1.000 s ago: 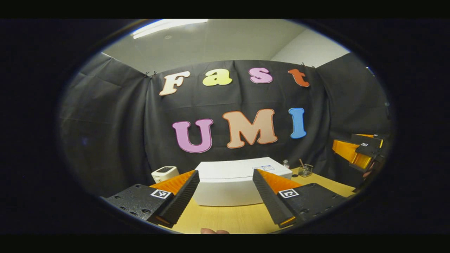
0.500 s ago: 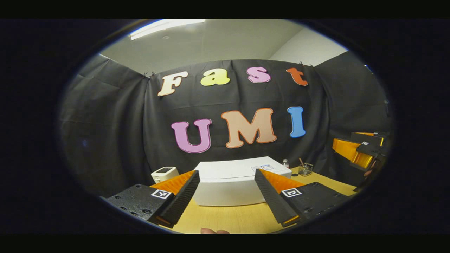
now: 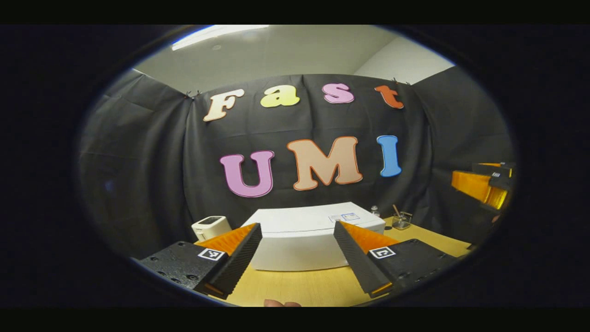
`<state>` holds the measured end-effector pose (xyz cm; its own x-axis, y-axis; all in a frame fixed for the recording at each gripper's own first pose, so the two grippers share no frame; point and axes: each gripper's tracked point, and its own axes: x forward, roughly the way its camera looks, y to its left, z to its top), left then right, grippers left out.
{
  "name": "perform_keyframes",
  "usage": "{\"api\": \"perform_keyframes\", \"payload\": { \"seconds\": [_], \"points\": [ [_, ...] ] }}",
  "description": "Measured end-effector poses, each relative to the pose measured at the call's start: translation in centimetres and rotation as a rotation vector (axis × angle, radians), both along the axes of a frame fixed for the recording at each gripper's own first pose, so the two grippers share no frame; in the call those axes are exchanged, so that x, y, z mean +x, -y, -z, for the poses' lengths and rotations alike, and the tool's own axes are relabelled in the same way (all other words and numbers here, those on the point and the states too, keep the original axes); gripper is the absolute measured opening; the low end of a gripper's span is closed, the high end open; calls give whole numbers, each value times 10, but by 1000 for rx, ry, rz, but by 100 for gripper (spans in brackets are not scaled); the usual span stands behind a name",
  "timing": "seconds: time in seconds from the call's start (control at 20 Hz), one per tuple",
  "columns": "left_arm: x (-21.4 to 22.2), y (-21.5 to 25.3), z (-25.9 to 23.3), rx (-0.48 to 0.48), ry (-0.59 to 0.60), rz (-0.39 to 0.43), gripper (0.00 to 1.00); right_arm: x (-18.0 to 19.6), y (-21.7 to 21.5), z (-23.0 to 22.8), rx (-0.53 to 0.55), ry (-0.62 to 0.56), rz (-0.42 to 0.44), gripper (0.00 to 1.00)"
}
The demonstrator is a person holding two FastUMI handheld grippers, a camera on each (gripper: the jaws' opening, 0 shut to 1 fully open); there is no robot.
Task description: Open the microwave oven with the left hand, put the food in, and close the microwave oven.
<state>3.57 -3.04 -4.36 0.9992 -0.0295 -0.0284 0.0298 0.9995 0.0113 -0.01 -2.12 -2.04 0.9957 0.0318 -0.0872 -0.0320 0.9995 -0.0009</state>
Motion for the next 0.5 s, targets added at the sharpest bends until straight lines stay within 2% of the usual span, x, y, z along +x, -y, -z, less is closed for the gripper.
{"api": "perform_keyframes", "payload": {
  "seconds": [0.2, 0.35, 0.5],
  "points": [
    [26, 27, 68, -23, -78, 46, 100, -9, 4, 9, -21, -25, 8, 99],
    [44, 41, 114, 26, -127, 59, 98, -22, 18, 6, -83, -25, 30, 96],
    [62, 68, 155, 26, -191, 99, 99, -38, 29, 11, -114, -48, 58, 99]
  ]
}}
